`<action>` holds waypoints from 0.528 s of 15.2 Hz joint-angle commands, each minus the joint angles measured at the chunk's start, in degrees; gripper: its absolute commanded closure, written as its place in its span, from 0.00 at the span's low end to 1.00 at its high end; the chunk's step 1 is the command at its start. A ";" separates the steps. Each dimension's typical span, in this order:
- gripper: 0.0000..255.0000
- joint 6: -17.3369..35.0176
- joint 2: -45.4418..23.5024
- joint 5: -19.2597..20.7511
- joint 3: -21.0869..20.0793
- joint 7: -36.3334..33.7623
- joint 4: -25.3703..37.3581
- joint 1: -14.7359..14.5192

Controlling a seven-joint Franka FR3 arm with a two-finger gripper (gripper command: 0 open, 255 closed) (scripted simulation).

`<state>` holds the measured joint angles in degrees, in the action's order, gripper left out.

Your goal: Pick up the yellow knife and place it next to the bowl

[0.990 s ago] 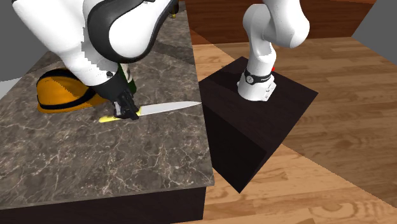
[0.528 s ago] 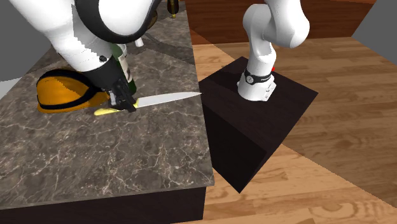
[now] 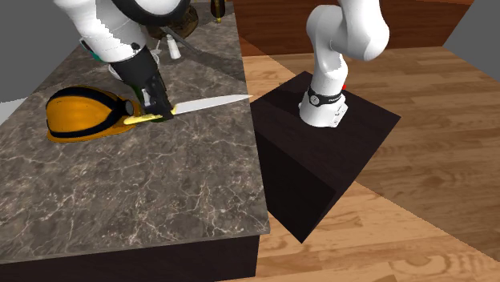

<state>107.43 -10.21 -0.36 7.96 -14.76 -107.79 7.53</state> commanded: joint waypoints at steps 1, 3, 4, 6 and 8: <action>1.00 0.91 1.96 0.52 0.95 1.95 -2.83 1.13; 1.00 1.58 3.80 1.14 2.04 4.02 -5.27 2.36; 1.00 1.89 4.66 1.47 2.60 5.08 -6.39 2.99; 1.00 2.45 6.23 2.16 3.77 7.23 -8.42 4.27; 1.00 2.95 7.62 2.88 5.00 9.43 -10.18 5.57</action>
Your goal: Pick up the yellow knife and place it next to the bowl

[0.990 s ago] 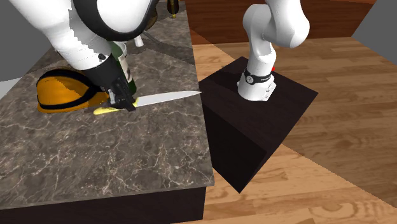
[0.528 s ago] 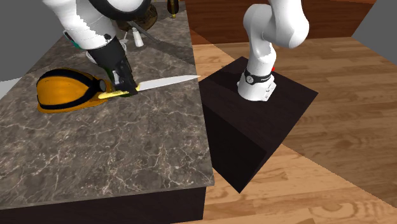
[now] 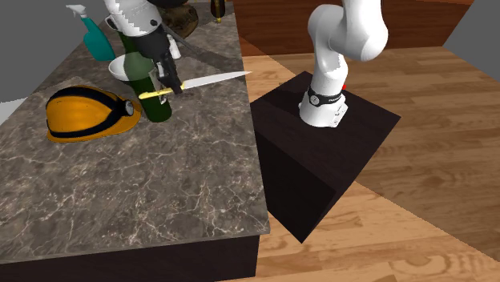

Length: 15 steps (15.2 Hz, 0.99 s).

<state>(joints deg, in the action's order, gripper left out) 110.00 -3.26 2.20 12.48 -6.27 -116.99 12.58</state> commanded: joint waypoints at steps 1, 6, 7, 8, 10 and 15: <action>1.00 0.60 1.30 0.70 1.12 2.06 -1.76 1.17; 1.00 1.60 3.69 2.58 4.46 7.86 -4.69 4.55; 1.00 1.77 4.01 2.94 5.15 9.06 -5.08 5.24; 1.00 1.95 4.28 3.29 5.86 10.28 -5.40 5.93; 1.00 2.28 4.66 3.96 7.29 12.77 -5.86 7.33; 1.00 3.05 4.59 5.25 10.96 19.32 -5.88 10.84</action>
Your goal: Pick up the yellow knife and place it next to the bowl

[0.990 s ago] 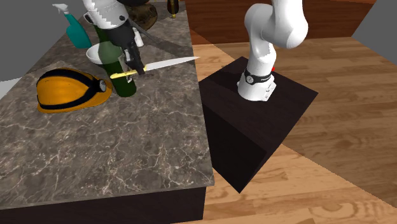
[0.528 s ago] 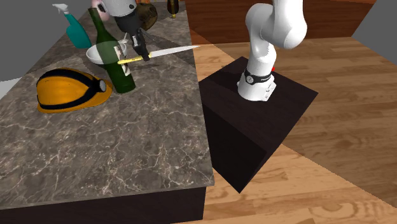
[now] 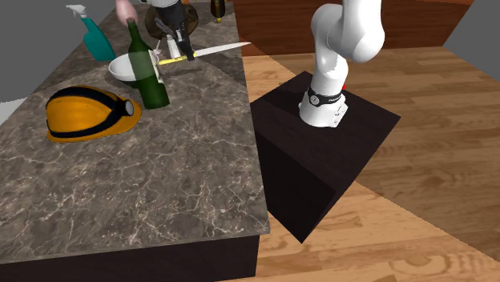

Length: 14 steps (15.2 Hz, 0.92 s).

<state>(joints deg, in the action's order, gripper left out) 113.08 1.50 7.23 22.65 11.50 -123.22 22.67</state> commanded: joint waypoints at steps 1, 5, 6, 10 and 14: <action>1.00 0.12 -0.36 0.39 1.52 2.91 0.53 1.46; 1.00 0.68 -1.75 0.66 4.46 8.59 1.92 4.30; 1.00 0.81 -2.26 0.61 5.18 10.06 2.43 5.02; 1.00 1.24 -4.92 -0.11 7.92 16.16 5.11 8.02; 1.00 1.44 -8.59 -1.76 10.29 22.57 8.83 11.32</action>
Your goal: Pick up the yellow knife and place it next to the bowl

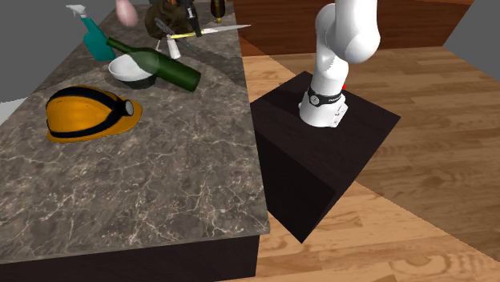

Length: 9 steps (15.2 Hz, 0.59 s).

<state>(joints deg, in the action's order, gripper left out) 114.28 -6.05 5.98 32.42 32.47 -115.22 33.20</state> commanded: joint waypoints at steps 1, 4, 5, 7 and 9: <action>1.00 0.24 -2.11 -1.07 1.04 3.24 1.94 1.69; 1.00 0.04 -5.66 -3.04 2.32 8.17 5.66 4.64; 1.00 -0.03 -6.34 -3.42 2.48 9.05 6.40 5.24; 1.00 1.37 -7.00 -3.78 2.36 9.14 5.57 5.38; 1.00 2.76 -7.71 -4.18 2.24 9.25 4.78 5.53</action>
<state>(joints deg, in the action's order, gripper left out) 116.48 -13.21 2.12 34.73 41.50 -110.37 38.56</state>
